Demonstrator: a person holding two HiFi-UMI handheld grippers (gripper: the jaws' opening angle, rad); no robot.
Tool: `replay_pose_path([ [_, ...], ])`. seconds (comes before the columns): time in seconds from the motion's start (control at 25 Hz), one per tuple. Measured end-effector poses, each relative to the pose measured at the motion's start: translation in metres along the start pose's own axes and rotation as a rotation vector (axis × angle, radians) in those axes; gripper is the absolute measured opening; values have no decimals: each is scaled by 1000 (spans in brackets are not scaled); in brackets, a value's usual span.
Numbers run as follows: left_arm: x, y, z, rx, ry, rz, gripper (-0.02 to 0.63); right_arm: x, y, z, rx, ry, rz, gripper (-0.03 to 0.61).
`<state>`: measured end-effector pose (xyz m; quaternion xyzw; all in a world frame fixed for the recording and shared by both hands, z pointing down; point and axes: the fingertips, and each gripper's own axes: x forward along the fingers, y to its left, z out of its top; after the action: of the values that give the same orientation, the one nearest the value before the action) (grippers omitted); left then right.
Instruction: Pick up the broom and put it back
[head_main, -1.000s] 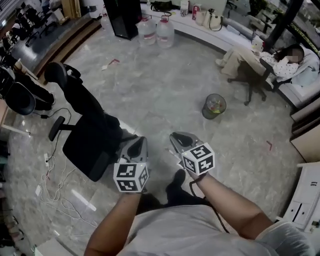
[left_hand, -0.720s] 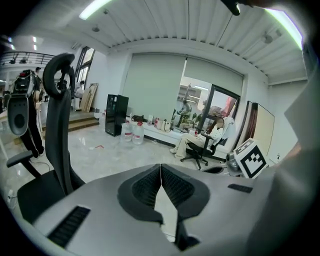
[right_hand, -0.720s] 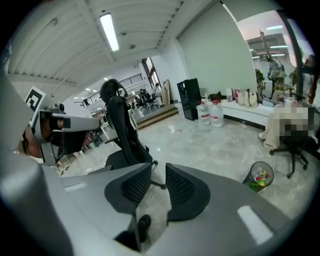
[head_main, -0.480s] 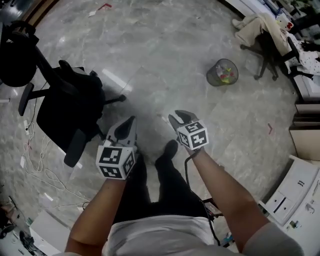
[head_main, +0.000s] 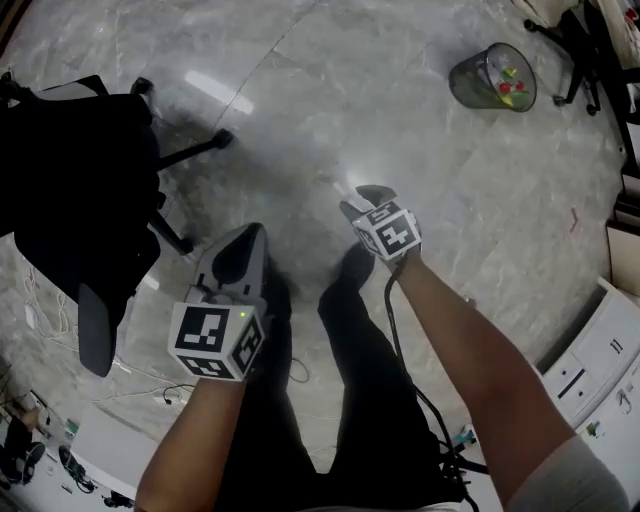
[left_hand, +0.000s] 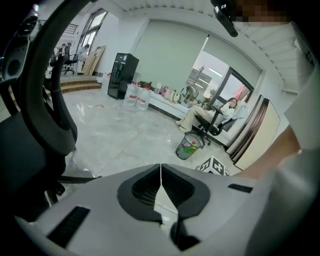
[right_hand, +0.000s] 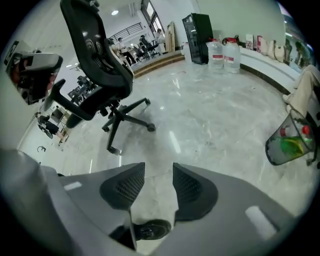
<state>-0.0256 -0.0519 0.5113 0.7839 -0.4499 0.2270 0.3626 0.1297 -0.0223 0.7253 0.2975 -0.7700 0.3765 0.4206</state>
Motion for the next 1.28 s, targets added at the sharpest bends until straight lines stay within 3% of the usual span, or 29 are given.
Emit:
replay_pose_path([
  [0.36,95,66,-118,-64,51,22,11,168,-62,-96,-10,141,-24,153],
  [0.64,140,103,-173,-91,75,14,11,263,-89,-138,-78,226,-45,156],
  [0.88,153,135,-187,-107,61,30,11,305,-117,-152,-63,262,-134,153],
  [1.12,159,147,-197,-116,75,33,11,315,-120,-156,-168,268,-234,92],
  [1.28,159,141,-197,-123,72,21,11,310,-111,-157,-138,245,-209,86],
])
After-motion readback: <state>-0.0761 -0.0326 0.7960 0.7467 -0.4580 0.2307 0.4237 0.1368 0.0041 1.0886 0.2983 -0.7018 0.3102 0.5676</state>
